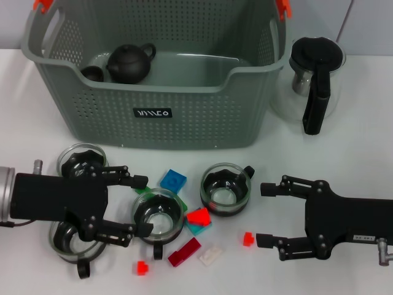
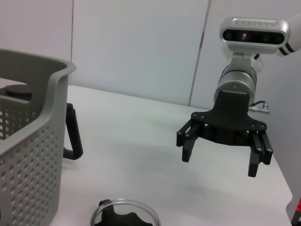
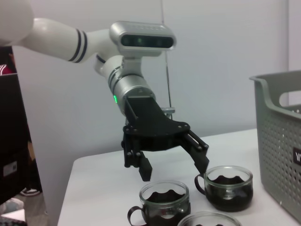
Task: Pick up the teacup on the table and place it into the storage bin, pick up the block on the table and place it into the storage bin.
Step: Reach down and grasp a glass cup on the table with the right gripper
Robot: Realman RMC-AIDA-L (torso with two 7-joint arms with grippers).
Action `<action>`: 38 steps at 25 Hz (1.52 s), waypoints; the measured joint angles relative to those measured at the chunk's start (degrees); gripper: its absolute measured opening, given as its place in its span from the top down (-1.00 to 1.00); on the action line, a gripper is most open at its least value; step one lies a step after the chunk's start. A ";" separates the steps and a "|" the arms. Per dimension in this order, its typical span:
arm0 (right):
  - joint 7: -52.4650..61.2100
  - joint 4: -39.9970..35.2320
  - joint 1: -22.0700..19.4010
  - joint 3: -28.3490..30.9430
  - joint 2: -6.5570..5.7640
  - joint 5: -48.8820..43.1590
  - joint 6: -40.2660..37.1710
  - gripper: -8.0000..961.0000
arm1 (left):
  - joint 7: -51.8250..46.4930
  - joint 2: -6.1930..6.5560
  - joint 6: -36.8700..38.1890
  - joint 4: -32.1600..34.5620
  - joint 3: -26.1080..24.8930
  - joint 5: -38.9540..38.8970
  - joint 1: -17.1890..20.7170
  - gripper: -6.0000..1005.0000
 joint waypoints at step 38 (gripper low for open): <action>45.38 -26.08 18.08 -42.61 0.41 -11.45 11.23 -0.77 | -9.76 0.00 1.99 -5.16 -5.82 -0.44 1.88 -0.74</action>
